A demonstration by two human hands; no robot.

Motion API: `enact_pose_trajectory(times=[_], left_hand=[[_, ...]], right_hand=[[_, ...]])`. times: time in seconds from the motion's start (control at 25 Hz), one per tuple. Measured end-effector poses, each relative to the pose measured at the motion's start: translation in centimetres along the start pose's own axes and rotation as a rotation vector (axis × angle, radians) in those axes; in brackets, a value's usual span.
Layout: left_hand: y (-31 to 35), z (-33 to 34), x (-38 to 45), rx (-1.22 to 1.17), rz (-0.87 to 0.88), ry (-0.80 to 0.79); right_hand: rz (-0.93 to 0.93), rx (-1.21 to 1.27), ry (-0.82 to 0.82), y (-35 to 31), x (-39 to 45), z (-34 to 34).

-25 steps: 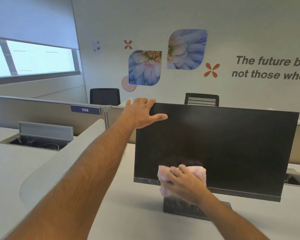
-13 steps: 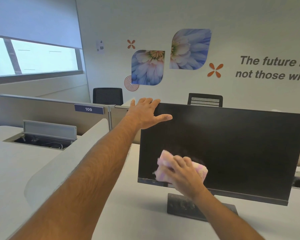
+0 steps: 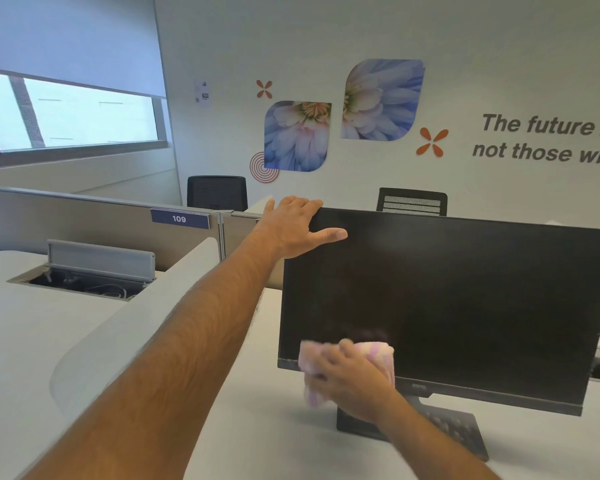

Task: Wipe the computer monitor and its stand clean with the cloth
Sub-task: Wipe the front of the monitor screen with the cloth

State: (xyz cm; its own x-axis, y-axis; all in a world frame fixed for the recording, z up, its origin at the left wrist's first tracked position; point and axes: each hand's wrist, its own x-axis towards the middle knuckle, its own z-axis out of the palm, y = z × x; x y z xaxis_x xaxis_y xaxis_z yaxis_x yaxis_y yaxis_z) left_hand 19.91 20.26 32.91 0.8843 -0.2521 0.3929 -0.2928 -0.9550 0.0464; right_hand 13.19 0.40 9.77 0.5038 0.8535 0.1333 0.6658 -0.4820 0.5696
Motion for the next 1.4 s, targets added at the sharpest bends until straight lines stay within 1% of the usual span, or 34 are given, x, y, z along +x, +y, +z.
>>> enact_pose_trajectory(times=[0.04, 0.08, 0.12, 0.16, 0.2, 0.24, 0.28, 0.36, 0.4, 0.44, 0.48, 0.56, 0.6, 0.64, 0.68, 0.76, 0.8, 0.84, 0.88, 0.96, 1.0, 1.04, 1.08, 1.16, 1.2, 1.24, 1.28, 1.36, 1.4], left_hand=[[-0.2, 0.0, -0.1, -0.005, 0.005, 0.002], [-0.3, 0.0, -0.1, -0.011, 0.010, 0.001], [-0.4, 0.1, 0.0, -0.019, 0.014, 0.000], [-0.4, 0.1, 0.0, -0.029, 0.015, -0.003], [-0.3, 0.1, 0.1, -0.043, 0.010, -0.008], [-0.2, 0.0, 0.2, -0.060, 0.004, -0.012], [-0.2, 0.0, 0.2, -0.075, 0.000, -0.016], [-0.4, 0.0, 0.1, -0.088, 0.002, -0.016], [-0.6, 0.1, 0.1, -0.086, 0.003, -0.018], [-0.7, 0.0, 0.0, -0.084, 0.004, -0.023], [-0.8, 0.0, 0.0, -0.082, 0.004, -0.026], [-0.5, -0.1, 0.0, -0.082, 0.010, -0.026], [-0.2, -0.2, 0.0, -0.082, 0.011, -0.024], [-0.1, -0.2, 0.1, -0.081, 0.009, -0.022], [-0.1, -0.2, 0.1, -0.078, 0.004, -0.022], [-0.3, -0.1, 0.1, -0.071, 0.000, -0.018], [-0.5, 0.0, 0.0, -0.071, 0.003, -0.016], [-0.6, 0.1, 0.0, -0.076, 0.007, -0.012], [-0.7, 0.2, 0.0, -0.082, 0.011, -0.006], [-0.6, 0.2, 0.0, -0.093, 0.016, 0.000], [-0.5, 0.2, 0.1, -0.094, 0.015, -0.002], [-0.5, 0.2, 0.2, -0.097, 0.012, -0.006], [-0.5, 0.2, 0.2, -0.099, 0.009, -0.010], [-0.8, 0.3, 0.1, -0.094, 0.003, -0.011], [-1.0, 0.4, 0.1, -0.090, 0.003, -0.010], [-1.1, 0.4, 0.0, -0.092, 0.005, -0.009], [-1.1, 0.4, 0.0, -0.095, 0.011, -0.007], [-0.8, 0.4, 0.0, -0.095, 0.018, -0.004], [-0.7, 0.4, 0.1, -0.096, 0.017, -0.002]], right_hand=[[-0.100, -0.041, -0.008, -0.3, -0.4, -0.3], [-0.078, -0.041, 0.021, -0.2, -0.4, -0.7], [0.023, -0.005, 0.093, 0.2, 0.1, -0.9], [0.180, 0.052, 0.166, 0.5, 0.7, -1.3], [0.313, 0.123, 0.193, 0.8, 1.3, -1.8], [0.362, 0.135, 0.176, 0.7, 1.8, -2.2], [0.308, 0.104, 0.153, 0.4, 2.0, -2.1], [-0.006, 0.015, 0.032, -0.5, 1.9, -1.1], [-0.112, -0.032, -0.020, -0.7, 1.6, -1.2], [-0.127, -0.055, -0.011, -0.7, 1.5, -1.4], [-0.068, -0.048, 0.036, -0.4, 1.8, -1.5], [0.189, 0.040, 0.151, 0.3, 2.6, -2.2], [0.279, 0.088, 0.173, 0.4, 2.9, -2.5], [0.286, 0.102, 0.164, 0.2, 3.0, -2.6], [0.200, 0.072, 0.133, -0.4, 3.0, -2.2], [-0.105, -0.009, -0.007, -1.7, 2.6, -1.1], [-0.182, -0.039, -0.069, -2.1, 2.3, -0.8], [-0.171, -0.057, -0.048, -2.2, 2.4, -0.9], [-0.087, -0.044, 0.022, -2.0, 2.7, -1.0], [0.192, 0.085, 0.178, -1.4, 3.8, -1.9], [0.290, 0.139, 0.203, -1.1, 4.2, -2.3], [0.312, 0.148, 0.189, -1.1, 4.5, -2.6], [0.240, 0.116, 0.154, -1.4, 4.6, -2.4], [-0.083, -0.011, 0.005, -2.3, 4.2, -1.5], [-0.195, -0.066, -0.070, -2.6, 3.8, -1.6], [-0.216, -0.095, -0.070, -2.8, 3.6, -1.8], [-0.162, -0.090, -0.002, -2.7, 3.7, -1.8], [0.091, 0.029, 0.156, -2.0, 4.4, -2.2], [0.206, 0.101, 0.202, -1.6, 4.6, -2.6]])
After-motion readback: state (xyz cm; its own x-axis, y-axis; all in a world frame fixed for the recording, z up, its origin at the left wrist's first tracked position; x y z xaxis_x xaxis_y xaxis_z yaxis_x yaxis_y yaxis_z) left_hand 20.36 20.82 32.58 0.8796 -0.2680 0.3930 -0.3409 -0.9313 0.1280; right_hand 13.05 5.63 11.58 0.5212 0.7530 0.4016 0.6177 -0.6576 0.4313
